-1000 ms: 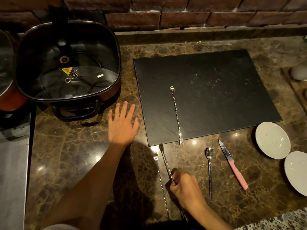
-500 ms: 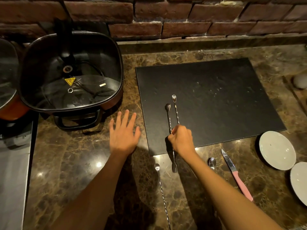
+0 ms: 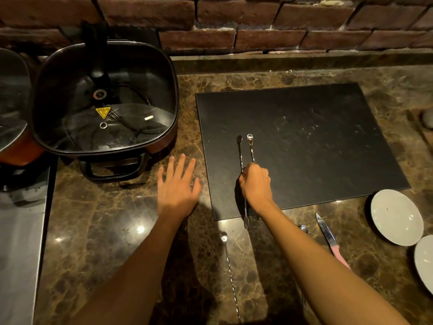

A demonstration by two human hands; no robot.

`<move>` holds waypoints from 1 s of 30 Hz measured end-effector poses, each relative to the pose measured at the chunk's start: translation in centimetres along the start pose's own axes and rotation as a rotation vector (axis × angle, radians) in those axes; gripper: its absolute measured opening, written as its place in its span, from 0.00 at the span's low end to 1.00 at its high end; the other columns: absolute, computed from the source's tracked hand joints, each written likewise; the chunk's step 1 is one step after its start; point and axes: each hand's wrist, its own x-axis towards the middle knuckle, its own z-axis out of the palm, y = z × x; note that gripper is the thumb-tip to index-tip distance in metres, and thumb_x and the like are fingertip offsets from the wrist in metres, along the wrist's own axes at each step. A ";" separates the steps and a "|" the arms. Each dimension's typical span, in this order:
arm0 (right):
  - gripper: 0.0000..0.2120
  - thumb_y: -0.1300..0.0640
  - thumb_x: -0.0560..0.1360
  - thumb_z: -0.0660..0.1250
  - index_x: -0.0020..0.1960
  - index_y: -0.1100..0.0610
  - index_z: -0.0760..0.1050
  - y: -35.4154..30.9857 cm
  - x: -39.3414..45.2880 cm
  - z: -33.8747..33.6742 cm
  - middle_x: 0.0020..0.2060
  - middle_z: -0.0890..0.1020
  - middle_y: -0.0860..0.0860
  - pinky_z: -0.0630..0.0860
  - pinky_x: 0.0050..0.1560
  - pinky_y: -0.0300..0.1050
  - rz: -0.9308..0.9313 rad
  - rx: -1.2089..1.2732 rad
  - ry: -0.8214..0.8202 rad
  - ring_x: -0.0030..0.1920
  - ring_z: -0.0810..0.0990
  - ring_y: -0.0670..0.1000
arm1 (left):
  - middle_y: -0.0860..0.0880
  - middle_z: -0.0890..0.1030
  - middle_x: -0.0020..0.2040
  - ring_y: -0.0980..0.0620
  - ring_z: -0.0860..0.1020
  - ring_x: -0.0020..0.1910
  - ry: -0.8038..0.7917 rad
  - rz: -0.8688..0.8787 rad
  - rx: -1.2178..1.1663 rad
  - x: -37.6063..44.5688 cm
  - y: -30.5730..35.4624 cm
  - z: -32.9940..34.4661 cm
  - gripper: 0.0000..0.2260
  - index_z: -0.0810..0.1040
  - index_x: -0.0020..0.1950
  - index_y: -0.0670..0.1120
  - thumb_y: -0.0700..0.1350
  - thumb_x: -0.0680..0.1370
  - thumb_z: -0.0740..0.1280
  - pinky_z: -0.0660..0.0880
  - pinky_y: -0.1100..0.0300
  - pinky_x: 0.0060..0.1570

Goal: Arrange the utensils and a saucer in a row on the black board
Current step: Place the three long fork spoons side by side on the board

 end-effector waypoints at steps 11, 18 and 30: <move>0.05 0.63 0.76 0.62 0.51 0.60 0.75 2.6 -8.0 0.1 0.45 0.78 0.56 0.70 0.44 0.47 -0.235 0.020 -0.016 0.45 0.76 0.57 | 0.48 0.61 0.82 0.44 0.56 0.82 0.017 0.019 0.010 -0.1 -0.4 0.5 0.27 0.62 0.81 0.54 0.58 0.82 0.52 0.54 0.37 0.77; 0.04 0.56 0.78 0.60 0.50 0.56 0.71 5.6 -19.1 2.0 0.47 0.78 0.54 0.67 0.42 0.43 -0.185 -0.066 -0.398 0.47 0.77 0.55 | 0.48 0.62 0.82 0.44 0.56 0.81 0.028 0.031 0.013 -0.1 -0.4 0.4 0.26 0.63 0.80 0.54 0.57 0.82 0.54 0.56 0.37 0.76; 0.07 0.60 0.74 0.56 0.50 0.55 0.70 5.2 -20.9 2.0 0.49 0.80 0.55 0.72 0.44 0.47 -0.093 -0.129 -0.478 0.50 0.80 0.58 | 0.48 0.62 0.82 0.44 0.56 0.81 0.027 0.035 0.024 -0.1 -0.3 0.1 0.26 0.62 0.81 0.54 0.57 0.82 0.51 0.55 0.38 0.77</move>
